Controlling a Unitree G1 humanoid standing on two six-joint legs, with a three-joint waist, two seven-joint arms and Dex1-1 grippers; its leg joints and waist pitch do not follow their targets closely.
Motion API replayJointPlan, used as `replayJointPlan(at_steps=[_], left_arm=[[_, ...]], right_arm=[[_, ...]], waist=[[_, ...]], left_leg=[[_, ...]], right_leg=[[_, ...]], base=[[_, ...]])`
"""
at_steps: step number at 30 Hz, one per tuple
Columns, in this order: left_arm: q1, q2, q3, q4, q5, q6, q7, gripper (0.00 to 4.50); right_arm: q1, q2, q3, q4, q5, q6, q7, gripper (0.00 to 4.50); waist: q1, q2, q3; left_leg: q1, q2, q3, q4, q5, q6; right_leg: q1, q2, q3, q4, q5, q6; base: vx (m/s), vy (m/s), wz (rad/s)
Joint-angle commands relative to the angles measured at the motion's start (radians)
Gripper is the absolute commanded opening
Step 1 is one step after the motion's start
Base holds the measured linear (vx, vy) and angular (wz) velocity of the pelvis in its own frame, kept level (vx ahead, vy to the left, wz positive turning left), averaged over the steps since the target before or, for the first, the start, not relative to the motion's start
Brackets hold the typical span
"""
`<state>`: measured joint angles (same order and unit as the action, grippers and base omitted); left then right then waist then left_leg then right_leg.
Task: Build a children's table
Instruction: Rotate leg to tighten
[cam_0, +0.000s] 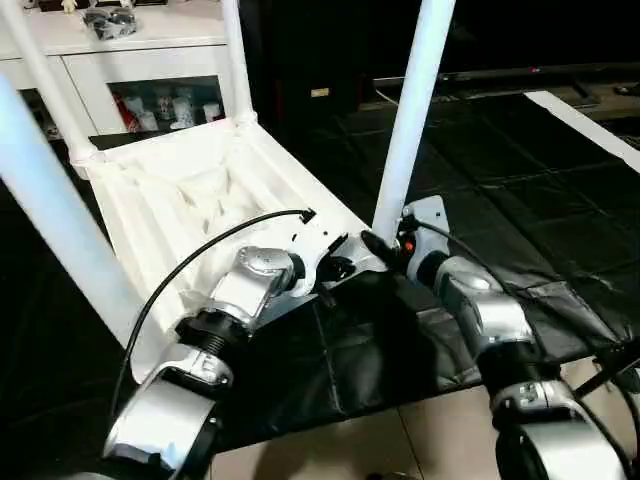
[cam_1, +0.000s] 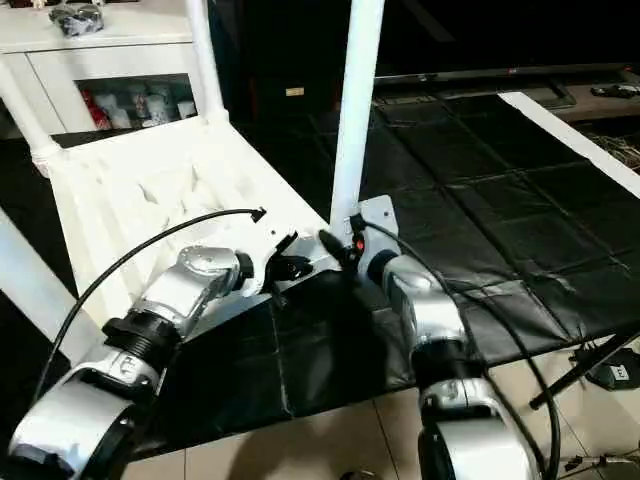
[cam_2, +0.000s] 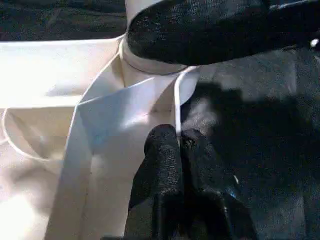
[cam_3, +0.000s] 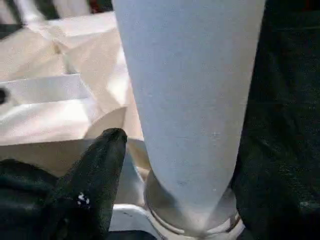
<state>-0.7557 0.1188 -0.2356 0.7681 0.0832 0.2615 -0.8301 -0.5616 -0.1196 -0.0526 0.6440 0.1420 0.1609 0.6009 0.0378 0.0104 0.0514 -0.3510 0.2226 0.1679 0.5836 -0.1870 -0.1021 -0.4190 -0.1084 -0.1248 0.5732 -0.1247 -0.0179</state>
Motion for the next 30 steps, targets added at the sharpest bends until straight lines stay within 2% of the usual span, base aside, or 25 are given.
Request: replayJointPlan(at_steps=[1,4,6,8,10,14,18,20,22,24,25,30], left_arm=[[-0.003,0.006,-0.036,-0.019,0.007,-0.026,-0.063,0.00],[0.006,0.037,-0.043,-0.036,-0.004,-0.036,-0.135,0.00],[0.014,0.060,-0.050,-0.054,-0.015,-0.038,-0.197,0.00],[0.021,0.087,-0.067,-0.069,-0.018,-0.053,-0.259,0.00],[0.029,0.119,-0.092,-0.084,-0.022,-0.070,-0.335,0.00],[0.047,0.178,-0.133,-0.116,-0.033,-0.113,-0.484,0.00],[0.053,0.213,-0.156,-0.141,-0.043,-0.128,-0.581,0.00],[0.054,0.227,-0.165,-0.152,-0.047,-0.129,-0.620,0.00],[0.053,0.245,-0.189,-0.161,-0.041,-0.143,-0.669,0.00],[0.052,0.249,-0.195,-0.162,-0.038,-0.148,-0.678,0.00],[0.050,0.255,-0.207,-0.163,-0.033,-0.161,-0.694,0.00],[0.045,0.250,-0.216,-0.156,-0.029,-0.172,-0.705,0.00]], right_arm=[[0.029,0.003,0.067,-0.039,0.040,0.015,0.146,3.68],[0.070,-0.071,0.081,-0.087,0.065,0.032,0.289,3.96],[0.098,-0.128,0.097,-0.120,0.072,0.035,0.390,4.04],[0.112,-0.177,0.099,-0.137,0.083,0.044,0.461,4.27],[0.115,-0.233,0.104,-0.142,0.091,0.047,0.534,4.35],[0.098,-0.302,0.126,-0.120,0.070,0.012,0.632,4.43],[0.080,-0.328,0.146,-0.111,0.062,-0.021,0.702,4.43],[0.074,-0.339,0.159,-0.112,0.066,-0.024,0.742,4.43],[0.058,-0.347,0.182,-0.109,0.084,-0.011,0.823,4.43],[0.053,-0.348,0.188,-0.106,0.086,-0.014,0.840,4.43],[0.037,-0.342,0.202,-0.086,0.087,-0.021,0.869,4.17],[0.010,-0.324,0.223,-0.039,0.078,-0.043,0.902,3.86]], waist=[[0.015,-0.005,-0.072],[0.024,-0.003,-0.071],[0.034,-0.006,-0.070],[0.041,-0.002,-0.070],[0.053,0.000,-0.068],[0.061,0.002,-0.068],[0.073,0.001,-0.071],[0.079,0.003,-0.073],[0.080,0.003,-0.072],[0.081,0.002,-0.072],[0.083,0.003,-0.072],[0.085,0.003,-0.071]], left_leg=[[-0.009,-0.005,0.007,-0.066,-0.242,0.086],[-0.007,-0.001,0.009,-0.066,-0.243,0.090],[-0.006,-0.001,0.010,-0.067,-0.247,0.091],[-0.004,0.002,0.010,-0.067,-0.247,0.093],[-0.001,0.003,0.011,-0.067,-0.259,0.082],[0.000,0.005,0.012,-0.068,-0.270,0.071],[0.002,0.008,0.012,-0.068,-0.262,0.062],[0.006,0.010,0.013,-0.067,-0.257,0.059],[0.003,0.011,0.013,-0.068,-0.263,0.062],[0.002,0.011,0.012,-0.069,-0.266,0.063],[0.004,0.010,0.013,-0.068,-0.271,0.059],[0.005,0.010,0.013,-0.068,-0.274,0.049]], right_leg=[[0.065,-0.033,0.036,-0.079,-0.411,-0.140],[0.066,-0.034,0.039,-0.074,-0.379,-0.167],[0.069,-0.034,0.040,-0.074,-0.383,-0.168],[0.067,-0.035,0.041,-0.073,-0.380,-0.175],[0.065,-0.035,0.040,-0.074,-0.396,-0.173],[0.064,-0.036,0.042,-0.073,-0.408,-0.173],[0.063,-0.037,0.043,-0.068,-0.390,-0.180],[0.062,-0.036,0.045,-0.062,-0.353,-0.199],[0.064,-0.034,0.046,-0.056,-0.323,-0.216],[0.065,-0.035,0.045,-0.055,-0.325,-0.217],[0.064,-0.037,0.046,-0.057,-0.339,-0.214],[0.062,-0.037,0.046,-0.060,-0.362,-0.209]], base=[[0.000,0.000,0.00],[0.000,0.000,0.00],[0.000,0.000,0.00],[0.000,0.000,0.00],[0.000,0.000,0.00],[0.000,0.000,0.00],[0.000,0.000,0.00],[0.000,0.000,0.00],[0.000,0.000,0.00],[0.000,0.000,0.00],[0.000,0.000,0.00],[0.000,0.000,0.00]])
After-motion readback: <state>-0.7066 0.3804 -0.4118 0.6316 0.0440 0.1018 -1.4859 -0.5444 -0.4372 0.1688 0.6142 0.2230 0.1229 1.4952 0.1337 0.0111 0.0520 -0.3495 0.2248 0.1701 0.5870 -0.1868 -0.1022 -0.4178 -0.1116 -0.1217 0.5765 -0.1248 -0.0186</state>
